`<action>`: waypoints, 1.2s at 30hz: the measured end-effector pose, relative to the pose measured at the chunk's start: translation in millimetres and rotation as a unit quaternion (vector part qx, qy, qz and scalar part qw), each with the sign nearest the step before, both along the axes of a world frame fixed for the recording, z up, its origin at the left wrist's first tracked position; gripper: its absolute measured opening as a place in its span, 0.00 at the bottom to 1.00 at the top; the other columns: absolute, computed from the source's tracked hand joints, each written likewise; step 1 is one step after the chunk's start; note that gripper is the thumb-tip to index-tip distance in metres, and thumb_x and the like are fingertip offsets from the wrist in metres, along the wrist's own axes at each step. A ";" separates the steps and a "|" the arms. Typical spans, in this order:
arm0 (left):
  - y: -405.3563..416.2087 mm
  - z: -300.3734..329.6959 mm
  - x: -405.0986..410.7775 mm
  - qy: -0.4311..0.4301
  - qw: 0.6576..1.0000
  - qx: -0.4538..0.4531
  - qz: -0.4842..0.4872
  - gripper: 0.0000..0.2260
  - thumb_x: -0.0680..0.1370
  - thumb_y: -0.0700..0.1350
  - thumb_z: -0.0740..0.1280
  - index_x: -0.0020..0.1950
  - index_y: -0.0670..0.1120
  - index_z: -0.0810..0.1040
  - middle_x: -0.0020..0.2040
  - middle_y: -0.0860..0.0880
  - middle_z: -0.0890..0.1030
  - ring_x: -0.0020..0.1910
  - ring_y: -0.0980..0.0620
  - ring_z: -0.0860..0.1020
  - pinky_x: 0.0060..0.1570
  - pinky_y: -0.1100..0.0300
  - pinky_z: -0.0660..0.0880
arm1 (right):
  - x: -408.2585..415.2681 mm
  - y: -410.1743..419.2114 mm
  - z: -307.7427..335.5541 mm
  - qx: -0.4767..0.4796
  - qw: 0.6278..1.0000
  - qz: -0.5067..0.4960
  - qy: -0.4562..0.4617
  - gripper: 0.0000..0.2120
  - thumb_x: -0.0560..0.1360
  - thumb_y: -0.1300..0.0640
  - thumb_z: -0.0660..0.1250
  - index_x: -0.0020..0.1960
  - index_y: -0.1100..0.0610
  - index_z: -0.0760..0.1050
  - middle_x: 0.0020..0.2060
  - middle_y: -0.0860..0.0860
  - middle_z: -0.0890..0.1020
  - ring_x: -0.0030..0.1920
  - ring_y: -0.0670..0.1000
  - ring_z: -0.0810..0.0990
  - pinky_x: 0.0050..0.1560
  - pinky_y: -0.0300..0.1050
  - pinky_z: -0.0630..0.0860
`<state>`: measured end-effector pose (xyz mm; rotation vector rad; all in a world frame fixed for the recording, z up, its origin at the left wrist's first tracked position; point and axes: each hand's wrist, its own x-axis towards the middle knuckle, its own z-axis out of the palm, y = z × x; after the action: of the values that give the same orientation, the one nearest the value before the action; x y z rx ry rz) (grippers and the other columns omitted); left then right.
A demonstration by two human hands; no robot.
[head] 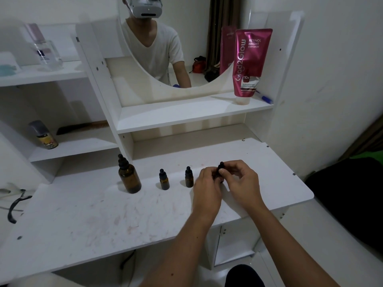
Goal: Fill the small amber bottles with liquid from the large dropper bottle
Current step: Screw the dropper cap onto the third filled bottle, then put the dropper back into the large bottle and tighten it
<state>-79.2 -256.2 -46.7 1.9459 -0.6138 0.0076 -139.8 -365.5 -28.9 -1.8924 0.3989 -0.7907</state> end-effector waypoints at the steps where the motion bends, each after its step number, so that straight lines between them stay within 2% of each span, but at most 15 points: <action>1: -0.1 0.3 -0.4 -0.002 1.000 0.004 0.001 0.09 0.82 0.42 0.65 0.62 0.51 0.77 0.56 0.57 0.80 0.56 0.59 0.78 0.58 0.59 0.77 | -0.2 0.4 -0.1 -0.002 1.000 0.000 0.001 0.09 0.77 0.61 0.75 0.57 0.55 0.83 0.49 0.45 0.87 0.51 0.41 0.85 0.54 0.30 0.78; 5: 0.3 0.5 -2.8 -0.007 1.000 0.010 0.002 0.10 0.83 0.44 0.64 0.64 0.52 0.76 0.59 0.56 0.79 0.58 0.57 0.77 0.60 0.56 0.77 | -2.8 1.7 -1.6 -0.017 1.000 0.002 0.006 0.10 0.78 0.60 0.74 0.59 0.54 0.82 0.51 0.44 0.86 0.52 0.41 0.84 0.56 0.33 0.79; 8: 3.2 0.5 -8.4 -0.003 1.000 0.028 0.005 0.15 0.84 0.48 0.62 0.71 0.52 0.73 0.66 0.55 0.77 0.63 0.56 0.76 0.64 0.54 0.76 | -5.9 4.1 -0.6 -0.011 1.000 0.005 0.014 0.12 0.78 0.59 0.74 0.60 0.52 0.82 0.53 0.44 0.85 0.55 0.43 0.84 0.59 0.36 0.79; 11: 15.3 2.7 -17.5 0.021 0.999 0.024 0.011 0.20 0.84 0.48 0.64 0.76 0.50 0.68 0.70 0.54 0.75 0.67 0.57 0.75 0.67 0.60 0.73 | -9.3 6.3 1.8 0.013 1.000 -0.008 0.017 0.15 0.77 0.58 0.75 0.63 0.50 0.80 0.53 0.44 0.84 0.55 0.43 0.84 0.59 0.36 0.79; 15: 55.4 9.6 -33.0 0.055 0.998 -0.011 -0.043 0.23 0.82 0.48 0.67 0.76 0.53 0.67 0.68 0.59 0.76 0.66 0.62 0.74 0.68 0.64 0.71 | -17.7 12.0 5.9 0.020 0.998 -0.052 0.006 0.17 0.76 0.56 0.76 0.63 0.48 0.78 0.55 0.44 0.82 0.56 0.41 0.81 0.59 0.36 0.77; 18: 95.4 13.9 -35.0 0.065 0.996 -0.029 -0.063 0.20 0.81 0.52 0.69 0.73 0.56 0.71 0.62 0.61 0.79 0.62 0.63 0.76 0.64 0.66 0.74 | -25.3 26.8 10.2 0.003 0.996 -0.090 -0.022 0.19 0.76 0.55 0.76 0.64 0.50 0.78 0.57 0.46 0.80 0.58 0.42 0.79 0.58 0.35 0.75; 21: 137.1 20.5 -25.1 0.064 0.996 -0.055 -0.031 0.16 0.80 0.50 0.70 0.68 0.56 0.75 0.55 0.61 0.82 0.56 0.63 0.79 0.58 0.68 0.76 | -25.6 55.7 18.0 -0.019 0.993 -0.100 -0.062 0.17 0.76 0.55 0.76 0.63 0.51 0.78 0.56 0.45 0.79 0.57 0.42 0.79 0.58 0.33 0.75; 24: 178.0 24.6 -9.2 0.059 0.995 -0.070 0.030 0.12 0.80 0.49 0.71 0.62 0.58 0.77 0.49 0.59 0.82 0.51 0.63 0.79 0.51 0.69 0.76 | -15.9 94.7 26.4 -0.045 0.994 -0.061 -0.082 0.14 0.77 0.57 0.75 0.60 0.50 0.79 0.54 0.45 0.80 0.56 0.43 0.79 0.56 0.29 0.75; 26: 201.6 26.1 3.2 0.051 0.992 -0.076 0.085 0.09 0.79 0.49 0.72 0.58 0.57 0.77 0.46 0.58 0.81 0.48 0.60 0.80 0.46 0.69 0.77 | -3.9 120.6 32.2 -0.073 0.993 -0.024 -0.092 0.11 0.77 0.58 0.75 0.59 0.51 0.80 0.53 0.45 0.81 0.55 0.45 0.80 0.55 0.33 0.76; 29: 227.6 26.7 23.8 0.046 0.981 -0.069 0.174 0.12 0.77 0.48 0.74 0.57 0.54 0.75 0.46 0.54 0.80 0.45 0.53 0.80 0.41 0.68 0.76 | 17.5 156.3 41.2 -0.098 0.990 0.031 -0.100 0.10 0.78 0.59 0.74 0.57 0.53 0.81 0.51 0.45 0.81 0.54 0.45 0.81 0.53 0.32 0.75; 31: 237.1 26.2 37.9 0.049 0.977 -0.062 0.196 0.19 0.75 0.46 0.77 0.61 0.51 0.73 0.52 0.51 0.78 0.48 0.52 0.78 0.44 0.69 0.74 | 33.5 175.4 47.8 -0.108 0.986 0.069 -0.104 0.09 0.78 0.60 0.73 0.58 0.54 0.81 0.52 0.46 0.82 0.53 0.44 0.81 0.53 0.33 0.77; 33: 239.8 25.1 52.3 0.047 0.981 -0.043 0.184 0.26 0.74 0.45 0.78 0.67 0.50 0.70 0.61 0.50 0.76 0.55 0.53 0.76 0.52 0.67 0.75 | 50.7 189.8 53.6 -0.115 0.983 0.101 -0.102 0.10 0.79 0.61 0.72 0.60 0.53 0.81 0.53 0.45 0.82 0.54 0.43 0.81 0.54 0.35 0.79; 36: 235.2 21.7 70.9 0.070 0.987 -0.011 0.146 0.32 0.75 0.48 0.76 0.75 0.51 0.66 0.72 0.51 0.72 0.67 0.49 0.74 0.67 0.51 0.75 | 77.6 204.8 61.0 -0.121 0.980 0.133 -0.080 0.14 0.81 0.58 0.70 0.66 0.51 0.79 0.57 0.44 0.82 0.59 0.41 0.80 0.60 0.35 0.78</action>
<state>-8.3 -21.0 -25.0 1.9799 -0.2318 0.0606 -62.2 -160.6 32.1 -2.0350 -0.0538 -0.8305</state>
